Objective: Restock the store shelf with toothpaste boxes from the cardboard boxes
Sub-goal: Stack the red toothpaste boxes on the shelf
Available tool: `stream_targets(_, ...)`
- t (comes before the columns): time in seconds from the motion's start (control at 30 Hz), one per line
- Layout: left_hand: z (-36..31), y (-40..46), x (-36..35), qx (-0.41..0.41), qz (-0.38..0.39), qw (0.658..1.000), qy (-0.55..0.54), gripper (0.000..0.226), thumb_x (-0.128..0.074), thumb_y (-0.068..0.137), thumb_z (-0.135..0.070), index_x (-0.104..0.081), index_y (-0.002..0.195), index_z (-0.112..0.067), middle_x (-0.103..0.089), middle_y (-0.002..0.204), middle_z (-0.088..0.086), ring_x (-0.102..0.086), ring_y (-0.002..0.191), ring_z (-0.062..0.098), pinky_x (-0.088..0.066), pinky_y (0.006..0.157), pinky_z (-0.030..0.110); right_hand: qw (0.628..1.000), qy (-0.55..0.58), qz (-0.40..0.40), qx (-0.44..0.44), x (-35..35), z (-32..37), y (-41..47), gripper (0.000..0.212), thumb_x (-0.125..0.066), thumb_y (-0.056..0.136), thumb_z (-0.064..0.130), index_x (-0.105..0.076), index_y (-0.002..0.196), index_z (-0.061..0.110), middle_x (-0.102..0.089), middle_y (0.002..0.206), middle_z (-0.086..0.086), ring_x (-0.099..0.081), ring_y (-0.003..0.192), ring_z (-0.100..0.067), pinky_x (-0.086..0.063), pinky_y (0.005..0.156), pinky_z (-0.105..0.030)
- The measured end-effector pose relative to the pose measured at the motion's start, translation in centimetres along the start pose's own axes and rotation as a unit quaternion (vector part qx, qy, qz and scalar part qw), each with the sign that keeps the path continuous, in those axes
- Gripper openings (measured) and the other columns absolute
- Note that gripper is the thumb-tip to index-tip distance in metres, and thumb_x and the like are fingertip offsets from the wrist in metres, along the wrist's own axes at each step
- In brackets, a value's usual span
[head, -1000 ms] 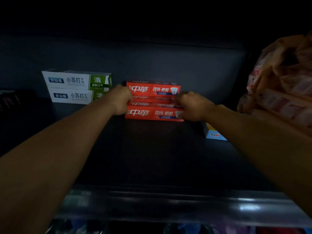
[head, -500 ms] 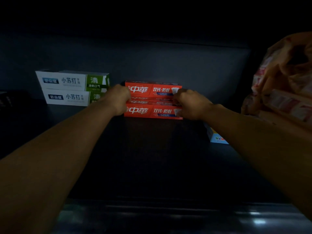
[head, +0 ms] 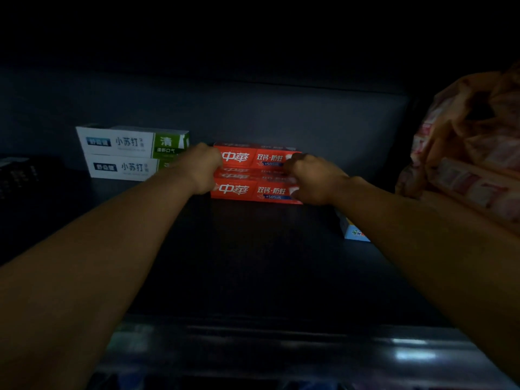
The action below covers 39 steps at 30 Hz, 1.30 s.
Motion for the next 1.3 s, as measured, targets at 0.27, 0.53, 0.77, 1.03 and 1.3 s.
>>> stream_targets(0.27, -2.8, -7.8, 6.7, -0.024, 0.013, 0.999, 0.022, 0.051, -0.077, 0.076, -0.025, -0.06, 0.124, -0.019, -0.061, 0.12, 0.005, -0.059, 0.106, 0.021, -0.051, 0.092, 0.04, 0.999, -0.01, -0.039, 0.022, 6.4, 3.9, -6.2, 0.054, -0.07, 0.082, 0.028, -0.048, 0.129, 0.013, -0.05, 0.13, -0.009, -0.052, 0.115, -0.026, -0.049, 0.091, -0.04)
stream_targets(0.53, -5.2, -18.9, 12.9, -0.024, 0.014, 1.0, 0.012, 0.055, -0.077, 0.077, -0.027, -0.057, 0.126, -0.014, -0.06, 0.124, 0.007, -0.056, 0.113, 0.024, -0.048, 0.095, 0.041, 0.997, 0.0, -0.06, 0.046, 11.2, 8.8, -15.8, 0.05, -0.066, 0.081, 0.027, -0.05, 0.125, 0.012, -0.05, 0.13, -0.008, -0.05, 0.117, -0.028, -0.049, 0.09, -0.04)
stream_targets(0.77, -8.1, -28.1, 12.8, -0.051, 0.021, 0.998, 0.0, 0.061, -0.081, 0.071, -0.032, -0.059, 0.126, -0.015, -0.06, 0.126, 0.009, -0.057, 0.113, 0.028, -0.05, 0.093, 0.042, 0.997, 0.012, -0.047, 0.055, 11.7, 12.2, -25.2, 0.05, -0.066, 0.079, 0.029, -0.049, 0.123, 0.012, -0.05, 0.128, -0.011, -0.05, 0.117, -0.031, -0.049, 0.089, -0.042)
stream_targets(1.03, -10.9, -36.2, 5.3, -0.1, 0.119, 0.988, 0.002, 0.037, -0.078, 0.073, -0.032, -0.062, 0.1, -0.014, -0.063, 0.099, 0.008, -0.06, 0.093, 0.027, -0.053, 0.074, 0.039, 0.995, 0.035, 0.003, 0.089, 5.5, 16.0, -33.0, 0.048, -0.065, 0.083, 0.026, -0.048, 0.124, 0.009, -0.049, 0.126, -0.009, -0.047, 0.117, -0.027, -0.043, 0.081, -0.036)
stream_targets(1.3, -12.0, -39.1, -7.1, -0.106, 0.238, 0.965, -0.037, 0.068, -0.074, 0.078, -0.033, -0.047, 0.138, -0.017, -0.05, 0.137, 0.008, -0.048, 0.124, 0.026, -0.046, 0.098, 0.043, 0.986, 0.096, 0.1, 0.089, -6.1, 17.6, -36.4, 0.045, -0.063, 0.084, 0.024, -0.048, 0.124, 0.009, -0.048, 0.128, -0.009, -0.046, 0.119, -0.026, -0.048, 0.086, -0.042)
Point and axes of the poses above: each hand's wrist, its own y-axis towards the middle knuckle, its own x-axis out of the back of the hand, z = x × y, the point moved 2 cm from there along y, towards the middle knuckle
